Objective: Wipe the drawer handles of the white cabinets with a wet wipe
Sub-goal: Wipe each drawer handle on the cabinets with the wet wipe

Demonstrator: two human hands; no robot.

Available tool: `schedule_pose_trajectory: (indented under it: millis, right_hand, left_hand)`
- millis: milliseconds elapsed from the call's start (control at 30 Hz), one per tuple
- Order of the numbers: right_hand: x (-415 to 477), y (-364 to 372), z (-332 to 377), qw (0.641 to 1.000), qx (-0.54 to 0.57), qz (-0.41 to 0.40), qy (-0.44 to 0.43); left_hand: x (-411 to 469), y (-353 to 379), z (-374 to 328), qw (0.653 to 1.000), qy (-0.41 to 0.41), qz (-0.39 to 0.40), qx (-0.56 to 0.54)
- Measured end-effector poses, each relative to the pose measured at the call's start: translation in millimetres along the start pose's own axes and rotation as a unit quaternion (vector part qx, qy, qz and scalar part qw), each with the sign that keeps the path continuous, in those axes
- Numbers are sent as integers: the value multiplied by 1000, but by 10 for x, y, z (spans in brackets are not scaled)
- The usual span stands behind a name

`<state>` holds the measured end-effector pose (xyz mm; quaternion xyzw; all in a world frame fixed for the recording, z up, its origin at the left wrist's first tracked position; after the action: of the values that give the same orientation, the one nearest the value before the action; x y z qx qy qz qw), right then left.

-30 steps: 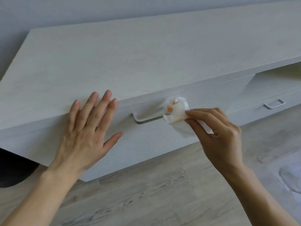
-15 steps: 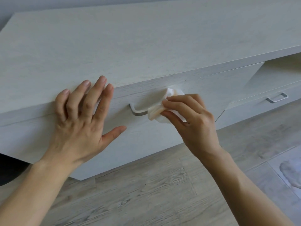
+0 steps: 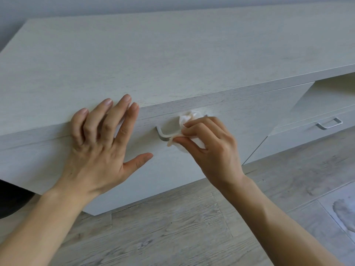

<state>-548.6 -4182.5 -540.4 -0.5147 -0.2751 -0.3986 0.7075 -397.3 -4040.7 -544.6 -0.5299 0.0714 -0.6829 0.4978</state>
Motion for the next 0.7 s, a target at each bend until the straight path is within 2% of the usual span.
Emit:
schedule_pose_trajectory:
  millis: [200,333,533,700]
  right_hand:
    - [-82,-71,-77,998,-20,-31,-42]
    - [-118,68,46,997,-23,-17,-69]
    - [-95,4,3,998,-27,-45,-36]
    - [-74,-86,-96,999,-10,-27,-30]
  left_hand:
    - [-4,3,2,1000,2,7,3]
    - [-7,1,3,1000,2,7,9]
    - [-2,2,-1,1000,3,14,7]
    - [3,-4,4,1000,0,13,-2]
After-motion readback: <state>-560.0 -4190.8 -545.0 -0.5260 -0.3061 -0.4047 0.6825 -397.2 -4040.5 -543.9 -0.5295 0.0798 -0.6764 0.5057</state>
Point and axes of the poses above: each hand's wrist, its own x-axis towards the middle knuckle, its own y-axis out of the palm, z = x × y, the point moved 3 cm from there along x, towards the middle knuckle, and after that the axes turned 3 degrees about z, right-handed, at the moved point
